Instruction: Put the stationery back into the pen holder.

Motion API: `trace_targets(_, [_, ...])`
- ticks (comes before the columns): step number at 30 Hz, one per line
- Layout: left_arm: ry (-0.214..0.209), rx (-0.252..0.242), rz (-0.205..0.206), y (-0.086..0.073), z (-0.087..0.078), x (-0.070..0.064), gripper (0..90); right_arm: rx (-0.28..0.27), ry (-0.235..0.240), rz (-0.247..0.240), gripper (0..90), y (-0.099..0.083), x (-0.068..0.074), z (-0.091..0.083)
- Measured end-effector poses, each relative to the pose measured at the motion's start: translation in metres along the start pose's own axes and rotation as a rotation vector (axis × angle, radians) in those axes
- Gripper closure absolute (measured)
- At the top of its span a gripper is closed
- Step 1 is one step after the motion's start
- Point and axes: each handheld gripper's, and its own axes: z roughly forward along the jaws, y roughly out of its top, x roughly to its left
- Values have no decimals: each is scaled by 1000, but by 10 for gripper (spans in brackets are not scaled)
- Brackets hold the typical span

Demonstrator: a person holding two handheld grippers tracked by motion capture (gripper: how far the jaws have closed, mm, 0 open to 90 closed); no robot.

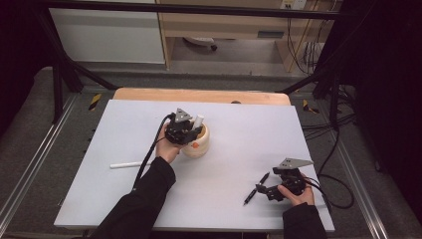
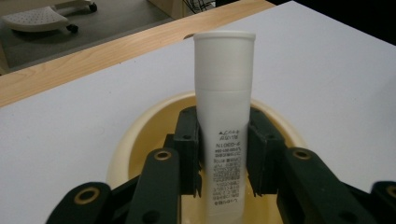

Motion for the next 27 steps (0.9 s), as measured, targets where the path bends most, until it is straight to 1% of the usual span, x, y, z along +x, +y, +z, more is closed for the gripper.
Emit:
trace_targets(4, [7,18,-7,-3,2,2,683,-2,-2,-4,7,0,0,1])
trace_targets(6, [4,16,-9,-3,2,2,681,-2,-2,-3,7,0,0,1])
trace_targets(10, [4,32,-12,-3,2,3,673,-2,0,0,7,0,0,1])
trace_targets(12, [7,36,-5,-3,1,3,662,-2,4,-1,7,0,0,1])
trace_targets(14, [3,52,-4,-2,1,4,628,-7,6,4,7,0,0,0])
trace_targets(18, [3,52,0,0,-3,5,576,-5,8,2,7,0,0,0])
trace_targets(21, [3,26,-4,3,-11,5,507,-11,11,13,7,1,0,0])
trace_targets(22, [-1,21,-3,4,-14,5,478,-10,10,9,7,0,0,0])
trace_targets(27, [-22,23,1,9,-31,6,389,-15,9,12,7,1,0,-1])
